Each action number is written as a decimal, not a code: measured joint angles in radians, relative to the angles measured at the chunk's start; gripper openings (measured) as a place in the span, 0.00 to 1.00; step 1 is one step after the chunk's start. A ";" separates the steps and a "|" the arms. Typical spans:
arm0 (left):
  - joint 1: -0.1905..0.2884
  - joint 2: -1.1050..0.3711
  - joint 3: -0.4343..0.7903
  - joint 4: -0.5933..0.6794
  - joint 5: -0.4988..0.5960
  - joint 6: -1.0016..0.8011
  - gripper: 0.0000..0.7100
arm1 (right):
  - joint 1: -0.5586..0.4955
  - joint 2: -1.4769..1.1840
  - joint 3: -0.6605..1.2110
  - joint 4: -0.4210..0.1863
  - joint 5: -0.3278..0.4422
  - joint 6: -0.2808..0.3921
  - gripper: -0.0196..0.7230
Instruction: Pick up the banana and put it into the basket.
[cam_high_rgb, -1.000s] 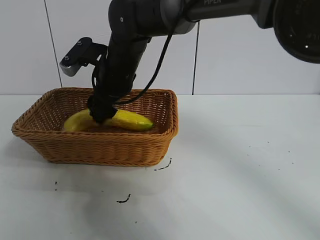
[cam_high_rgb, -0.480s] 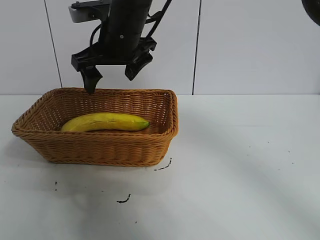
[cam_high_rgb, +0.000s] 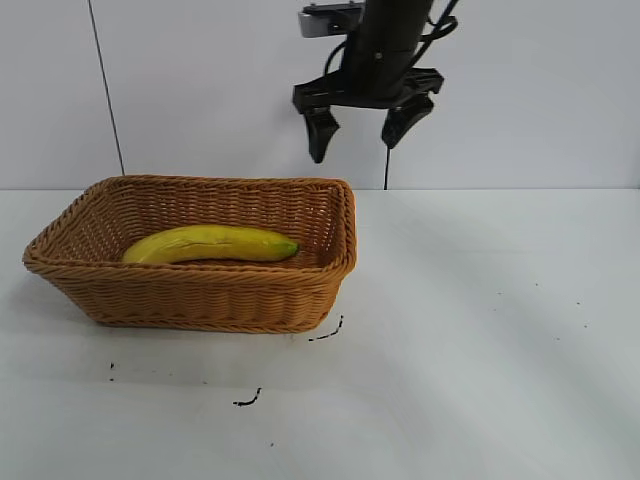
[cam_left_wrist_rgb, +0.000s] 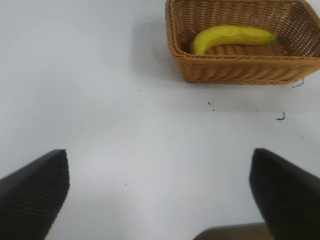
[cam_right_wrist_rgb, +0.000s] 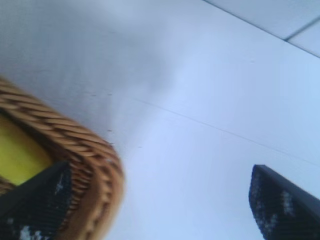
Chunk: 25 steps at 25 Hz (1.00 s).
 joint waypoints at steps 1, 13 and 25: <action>0.000 0.000 0.000 0.000 0.000 0.000 0.98 | -0.024 0.000 0.000 0.000 0.010 0.000 0.95; 0.000 0.000 0.000 -0.001 0.000 0.000 0.98 | -0.266 0.000 0.000 -0.003 0.101 0.000 0.95; 0.000 0.000 0.000 -0.001 0.000 0.000 0.98 | -0.302 -0.178 0.213 0.007 0.102 0.000 0.95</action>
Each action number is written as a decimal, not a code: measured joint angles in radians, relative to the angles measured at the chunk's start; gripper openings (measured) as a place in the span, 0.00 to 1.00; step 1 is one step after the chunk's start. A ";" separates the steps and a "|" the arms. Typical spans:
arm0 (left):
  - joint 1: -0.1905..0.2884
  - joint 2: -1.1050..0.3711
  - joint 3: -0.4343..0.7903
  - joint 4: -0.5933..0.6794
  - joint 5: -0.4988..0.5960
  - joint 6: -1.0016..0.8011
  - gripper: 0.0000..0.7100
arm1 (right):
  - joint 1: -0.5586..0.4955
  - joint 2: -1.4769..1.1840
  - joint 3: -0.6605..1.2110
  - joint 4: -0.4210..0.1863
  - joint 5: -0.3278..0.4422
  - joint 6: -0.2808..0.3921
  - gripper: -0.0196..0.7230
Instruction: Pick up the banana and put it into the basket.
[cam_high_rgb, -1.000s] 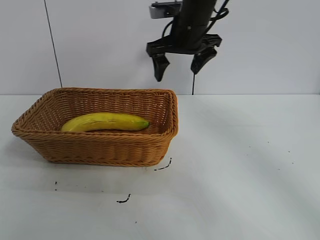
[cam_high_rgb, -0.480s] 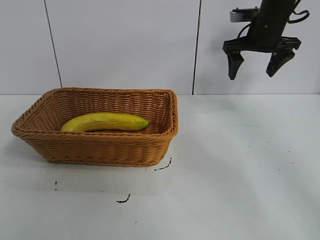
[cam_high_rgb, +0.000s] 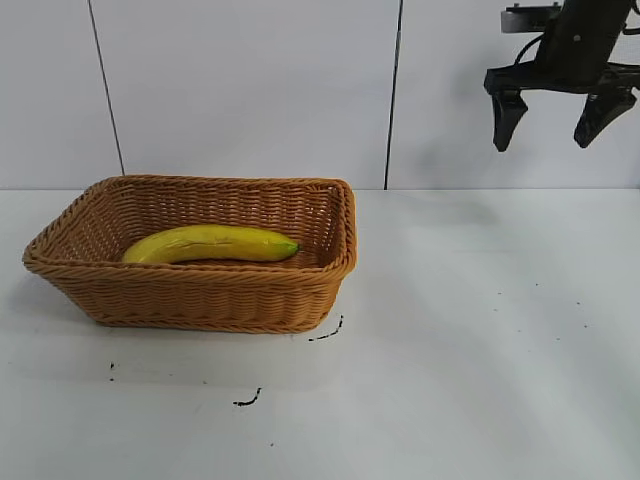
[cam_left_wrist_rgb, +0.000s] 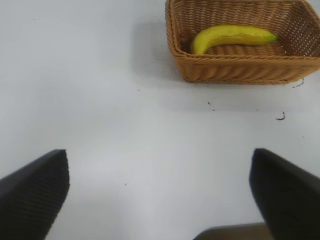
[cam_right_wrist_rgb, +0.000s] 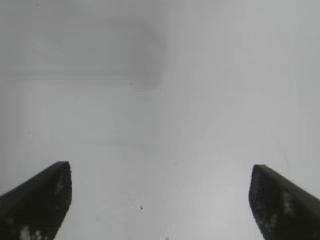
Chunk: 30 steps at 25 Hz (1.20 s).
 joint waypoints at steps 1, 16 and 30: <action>0.000 0.000 0.000 0.000 0.000 0.000 0.98 | 0.000 -0.041 0.052 0.000 0.000 0.000 0.95; 0.000 0.000 0.000 0.000 0.000 0.000 0.98 | 0.000 -0.848 0.913 0.000 0.001 -0.012 0.95; 0.000 0.000 0.000 0.000 0.000 0.000 0.98 | 0.000 -1.691 1.595 0.000 -0.176 -0.020 0.95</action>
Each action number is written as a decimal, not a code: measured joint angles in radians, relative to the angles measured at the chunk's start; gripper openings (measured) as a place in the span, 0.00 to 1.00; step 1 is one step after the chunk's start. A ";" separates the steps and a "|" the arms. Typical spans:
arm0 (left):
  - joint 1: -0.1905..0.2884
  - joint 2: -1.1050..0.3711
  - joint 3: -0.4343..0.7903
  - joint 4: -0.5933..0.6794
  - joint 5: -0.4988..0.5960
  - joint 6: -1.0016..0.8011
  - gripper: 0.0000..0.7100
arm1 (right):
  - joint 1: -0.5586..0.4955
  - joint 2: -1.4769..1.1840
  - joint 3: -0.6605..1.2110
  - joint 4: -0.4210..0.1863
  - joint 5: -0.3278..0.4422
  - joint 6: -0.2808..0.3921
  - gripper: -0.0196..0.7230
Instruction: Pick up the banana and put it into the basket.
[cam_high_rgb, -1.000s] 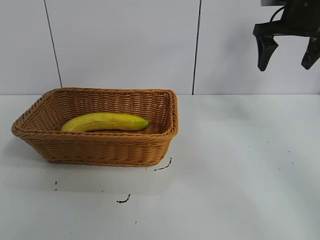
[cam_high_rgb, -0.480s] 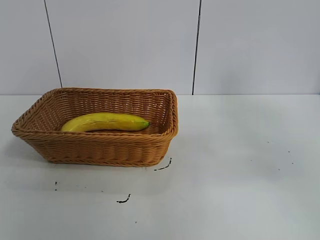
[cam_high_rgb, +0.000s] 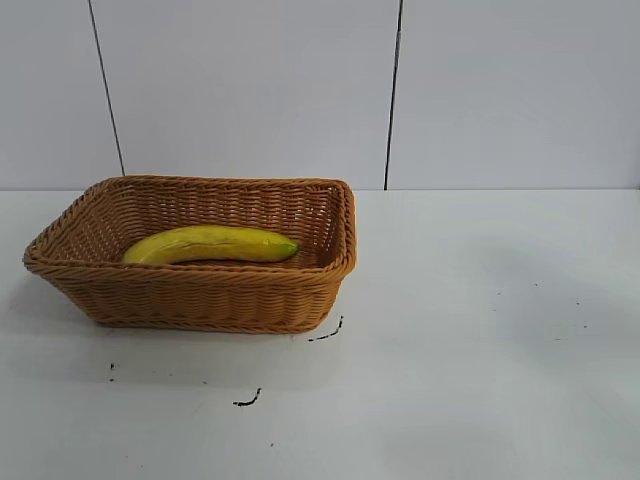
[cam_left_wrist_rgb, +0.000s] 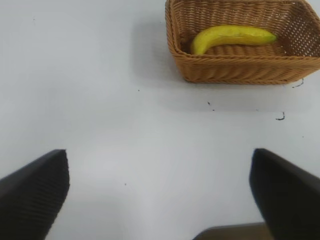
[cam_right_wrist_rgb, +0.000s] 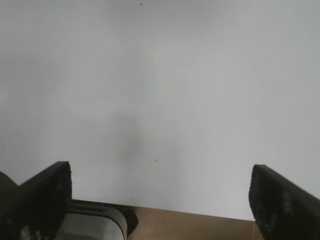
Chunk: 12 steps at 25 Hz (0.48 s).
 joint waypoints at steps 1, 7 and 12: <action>0.000 0.000 0.000 0.000 0.000 0.000 0.98 | 0.000 -0.063 0.008 0.000 -0.004 -0.002 0.95; 0.000 0.000 0.000 0.000 0.000 0.000 0.98 | 0.000 -0.290 0.010 0.000 -0.017 -0.003 0.95; 0.000 0.000 0.000 0.001 0.000 0.000 0.98 | 0.000 -0.406 0.013 0.000 -0.018 -0.003 0.95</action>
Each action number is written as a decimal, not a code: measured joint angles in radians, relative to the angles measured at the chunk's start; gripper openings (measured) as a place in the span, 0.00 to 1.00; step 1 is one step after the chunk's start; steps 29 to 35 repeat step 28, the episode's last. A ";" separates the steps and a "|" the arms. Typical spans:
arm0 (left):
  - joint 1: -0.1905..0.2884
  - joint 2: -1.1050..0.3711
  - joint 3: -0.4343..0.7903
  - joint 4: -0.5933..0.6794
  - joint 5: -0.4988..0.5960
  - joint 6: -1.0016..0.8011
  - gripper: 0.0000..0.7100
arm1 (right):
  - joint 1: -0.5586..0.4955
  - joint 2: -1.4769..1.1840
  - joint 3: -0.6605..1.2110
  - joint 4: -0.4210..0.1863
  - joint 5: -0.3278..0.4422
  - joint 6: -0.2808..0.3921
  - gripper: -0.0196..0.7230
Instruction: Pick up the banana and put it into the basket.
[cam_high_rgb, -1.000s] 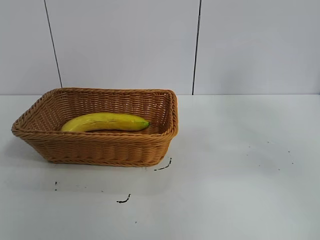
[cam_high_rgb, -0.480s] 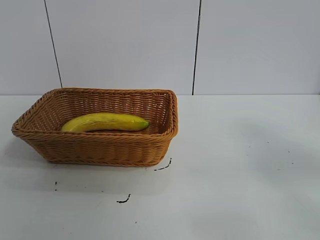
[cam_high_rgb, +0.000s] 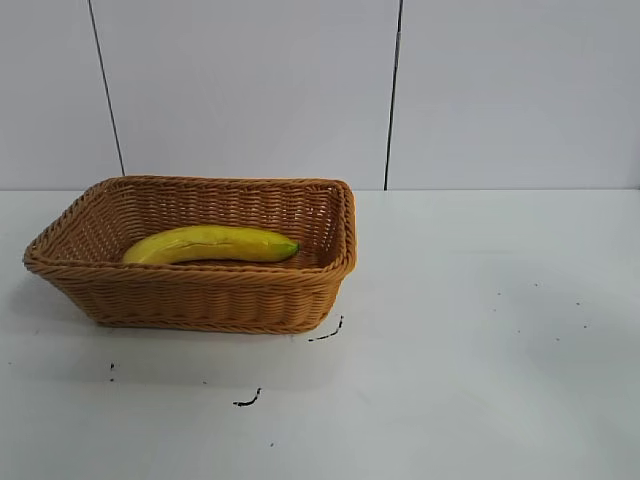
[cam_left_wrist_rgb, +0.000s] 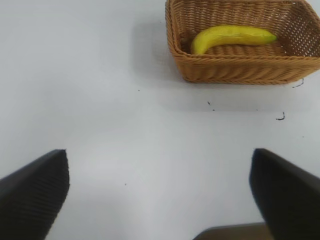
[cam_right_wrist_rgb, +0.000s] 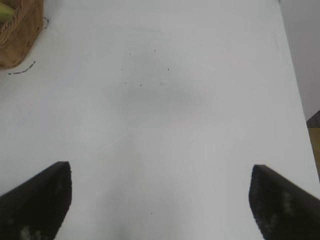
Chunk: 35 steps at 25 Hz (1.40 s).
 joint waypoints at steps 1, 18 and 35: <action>0.000 0.000 0.000 0.000 0.000 0.000 0.98 | 0.000 -0.021 0.001 0.000 0.000 0.000 0.95; 0.000 0.000 0.000 0.000 0.000 0.000 0.98 | 0.000 -0.147 0.003 0.000 0.001 0.000 0.95; 0.000 0.000 0.000 0.000 0.000 0.000 0.98 | 0.000 -0.147 0.003 0.000 0.001 0.000 0.95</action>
